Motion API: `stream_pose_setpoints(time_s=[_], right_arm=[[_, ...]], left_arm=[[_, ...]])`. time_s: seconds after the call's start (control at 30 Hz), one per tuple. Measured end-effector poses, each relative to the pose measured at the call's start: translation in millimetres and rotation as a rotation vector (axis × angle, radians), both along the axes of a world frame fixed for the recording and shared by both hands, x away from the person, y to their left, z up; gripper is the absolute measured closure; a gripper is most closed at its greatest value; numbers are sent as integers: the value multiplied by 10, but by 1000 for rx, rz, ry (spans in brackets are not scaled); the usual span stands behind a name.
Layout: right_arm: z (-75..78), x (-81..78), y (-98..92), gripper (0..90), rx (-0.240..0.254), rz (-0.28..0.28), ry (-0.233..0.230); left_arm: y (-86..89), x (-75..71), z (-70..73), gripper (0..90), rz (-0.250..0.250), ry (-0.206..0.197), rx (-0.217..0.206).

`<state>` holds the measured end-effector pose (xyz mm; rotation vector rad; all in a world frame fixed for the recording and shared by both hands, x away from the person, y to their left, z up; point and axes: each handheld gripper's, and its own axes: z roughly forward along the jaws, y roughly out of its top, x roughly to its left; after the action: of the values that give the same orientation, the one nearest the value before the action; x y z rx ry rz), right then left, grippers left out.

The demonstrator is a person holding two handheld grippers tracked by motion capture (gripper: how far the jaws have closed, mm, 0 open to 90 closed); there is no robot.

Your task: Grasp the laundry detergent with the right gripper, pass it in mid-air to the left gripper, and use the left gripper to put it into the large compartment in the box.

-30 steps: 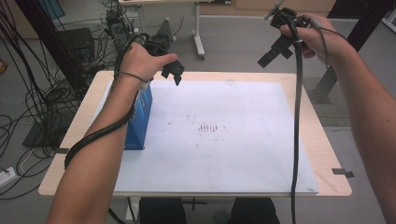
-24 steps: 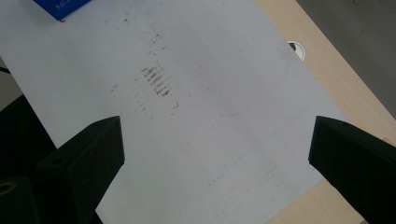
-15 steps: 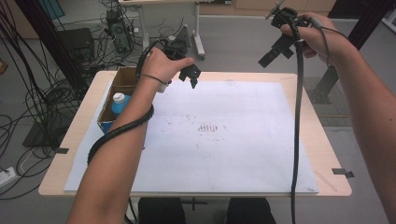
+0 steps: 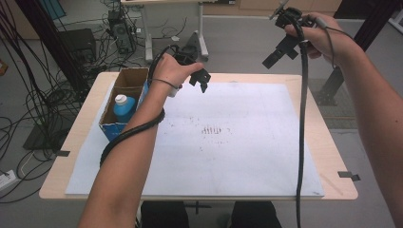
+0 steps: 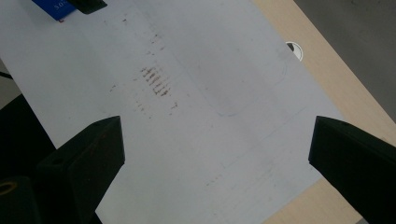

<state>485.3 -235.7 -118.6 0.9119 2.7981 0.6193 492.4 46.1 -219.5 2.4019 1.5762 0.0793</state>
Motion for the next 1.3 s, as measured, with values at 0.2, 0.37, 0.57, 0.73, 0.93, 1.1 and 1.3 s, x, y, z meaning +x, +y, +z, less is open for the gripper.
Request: stream_pose_setpoints(time_s=[0.2,0.37,0.57,0.73,0.93,1.1,1.3], right_arm=[[4,-14,2,37,1,-2,0],[7,-20,8,36,1,-1,-3],[11,-19,18,36,-4,-2,-5],[7,-13,3,37,0,-4,-3],[-6,-10,11,37,3,-3,-1],[-12,-15,12,37,7,-3,3],[-3,-28,-17,37,9,-8,2]], left_arm=[[-11,1,-83,62,-1,4,3],[-1,3,-202,62,7,19,4],[18,3,-286,63,6,37,2],[23,-3,-312,63,4,44,5],[3,-8,-324,63,-2,51,8],[-9,-10,-343,64,-4,59,8],[21,-11,-314,63,4,56,10]])
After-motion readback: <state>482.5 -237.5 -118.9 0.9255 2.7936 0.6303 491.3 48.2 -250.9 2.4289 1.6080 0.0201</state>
